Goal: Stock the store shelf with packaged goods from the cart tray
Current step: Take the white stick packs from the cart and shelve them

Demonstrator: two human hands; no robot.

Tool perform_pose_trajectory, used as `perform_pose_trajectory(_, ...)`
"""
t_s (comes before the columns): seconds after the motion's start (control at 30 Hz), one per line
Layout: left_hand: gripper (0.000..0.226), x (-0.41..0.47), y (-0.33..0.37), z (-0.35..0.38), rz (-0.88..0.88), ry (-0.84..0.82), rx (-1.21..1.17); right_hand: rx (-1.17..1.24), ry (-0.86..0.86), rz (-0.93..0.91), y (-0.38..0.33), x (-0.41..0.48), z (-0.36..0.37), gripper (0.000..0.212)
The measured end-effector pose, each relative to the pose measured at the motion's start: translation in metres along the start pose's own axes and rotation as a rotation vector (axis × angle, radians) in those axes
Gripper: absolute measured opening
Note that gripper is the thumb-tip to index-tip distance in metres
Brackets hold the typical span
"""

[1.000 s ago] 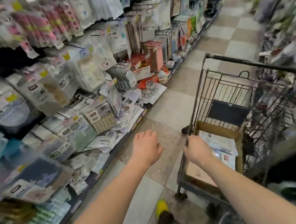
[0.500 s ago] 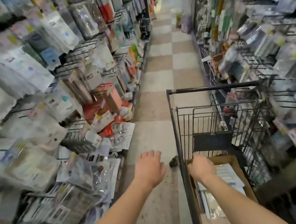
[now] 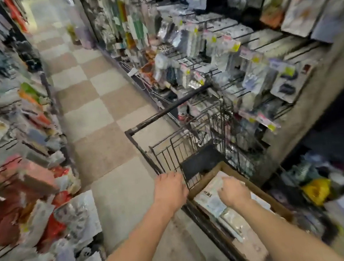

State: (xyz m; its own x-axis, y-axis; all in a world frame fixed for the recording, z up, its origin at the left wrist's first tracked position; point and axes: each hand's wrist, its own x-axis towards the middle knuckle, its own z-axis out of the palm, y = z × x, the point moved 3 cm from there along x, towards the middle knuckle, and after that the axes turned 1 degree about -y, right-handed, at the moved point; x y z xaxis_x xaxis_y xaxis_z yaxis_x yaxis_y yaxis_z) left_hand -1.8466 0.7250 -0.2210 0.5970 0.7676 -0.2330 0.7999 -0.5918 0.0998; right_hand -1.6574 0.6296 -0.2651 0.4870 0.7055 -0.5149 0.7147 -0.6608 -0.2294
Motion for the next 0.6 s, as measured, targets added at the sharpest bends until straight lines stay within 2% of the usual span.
perform_pose_trajectory(0.17, 0.042, 0.04, 0.017, 0.02, 0.19, -0.096, 0.041, 0.145, 0.017, 0.188, 0.031, 0.005, 0.016, 0.033)
perform_pose_trajectory(0.33, 0.045, 0.093, 0.048, 0.044, 0.353, -0.199, 0.153, 0.23, -0.001, 0.332, 0.058, 0.014, 0.031, 0.039)
perform_pose_trajectory(0.43, 0.047, 0.124, 0.065, 0.058, 0.391, -0.26, 0.213, 0.274, 0.003, 0.379, 0.075, 0.036, 0.04, 0.047)
perform_pose_trajectory(0.6, 0.046, 0.169, 0.087, 0.083, 0.446, -0.35, 0.29, 0.349, -0.048, 0.444, 0.094, 0.077, 0.056, 0.046)
